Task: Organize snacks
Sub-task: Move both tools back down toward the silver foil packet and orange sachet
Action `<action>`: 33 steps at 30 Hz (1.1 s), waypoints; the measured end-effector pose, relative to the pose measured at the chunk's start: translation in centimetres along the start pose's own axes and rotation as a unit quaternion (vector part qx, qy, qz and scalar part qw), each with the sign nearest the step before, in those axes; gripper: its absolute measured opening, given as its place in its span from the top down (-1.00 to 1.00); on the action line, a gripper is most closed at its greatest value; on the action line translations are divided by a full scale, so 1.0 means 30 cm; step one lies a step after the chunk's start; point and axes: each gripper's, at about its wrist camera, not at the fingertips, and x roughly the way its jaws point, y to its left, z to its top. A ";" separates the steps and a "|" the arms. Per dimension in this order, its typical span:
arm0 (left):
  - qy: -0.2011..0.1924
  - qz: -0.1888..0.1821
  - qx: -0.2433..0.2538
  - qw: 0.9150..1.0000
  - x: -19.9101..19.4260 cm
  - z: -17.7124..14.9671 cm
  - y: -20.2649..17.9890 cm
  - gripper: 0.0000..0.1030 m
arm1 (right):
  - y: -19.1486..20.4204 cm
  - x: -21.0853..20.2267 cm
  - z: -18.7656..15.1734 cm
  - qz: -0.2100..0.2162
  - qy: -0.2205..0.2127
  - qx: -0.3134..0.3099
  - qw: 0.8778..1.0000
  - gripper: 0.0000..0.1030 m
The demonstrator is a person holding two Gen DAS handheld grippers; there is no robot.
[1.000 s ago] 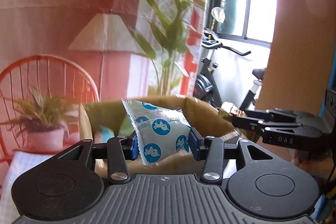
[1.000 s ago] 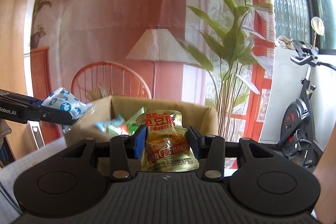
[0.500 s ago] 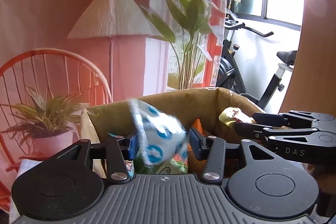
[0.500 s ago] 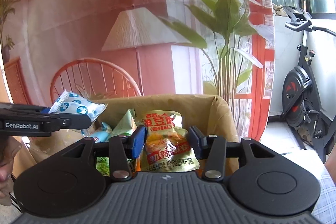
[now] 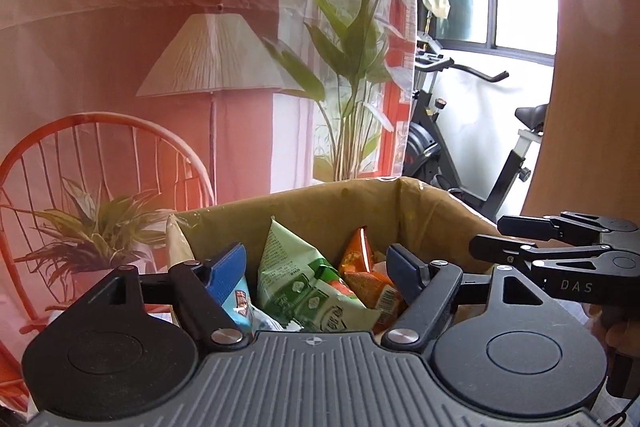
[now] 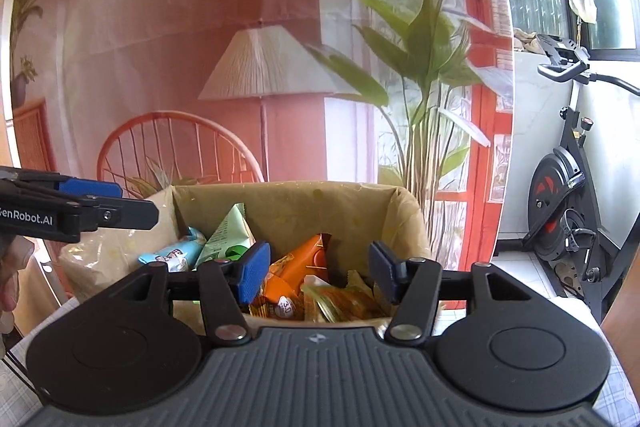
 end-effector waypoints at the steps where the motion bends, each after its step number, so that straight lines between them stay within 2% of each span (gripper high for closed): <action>1: -0.004 -0.005 -0.004 1.000 -0.020 -0.007 -0.001 -0.54 | -0.007 -0.020 -0.005 0.000 -0.004 0.004 1.000 -0.14; 9: -0.011 -0.047 -0.009 0.999 -0.150 -0.068 -0.028 -0.53 | -0.045 -0.170 -0.087 -0.003 -0.014 0.020 1.000 -0.14; 16: 0.017 -0.070 -0.013 0.997 -0.156 -0.191 -0.056 -0.53 | -0.052 -0.257 -0.201 -0.003 -0.003 0.033 0.999 -0.14; 25: 0.063 -0.077 -0.028 0.995 -0.098 -0.343 -0.068 -0.51 | -0.029 -0.213 -0.385 0.009 0.070 0.034 0.997 -0.14; 31: 0.096 -0.073 -0.027 0.992 -0.038 -0.423 -0.067 -0.51 | -0.014 -0.151 -0.516 0.023 0.134 0.037 0.990 -0.14; 33: 0.107 -0.071 -0.028 0.991 -0.013 -0.446 -0.065 -0.51 | -0.003 -0.132 -0.551 0.030 0.153 0.034 0.987 -0.21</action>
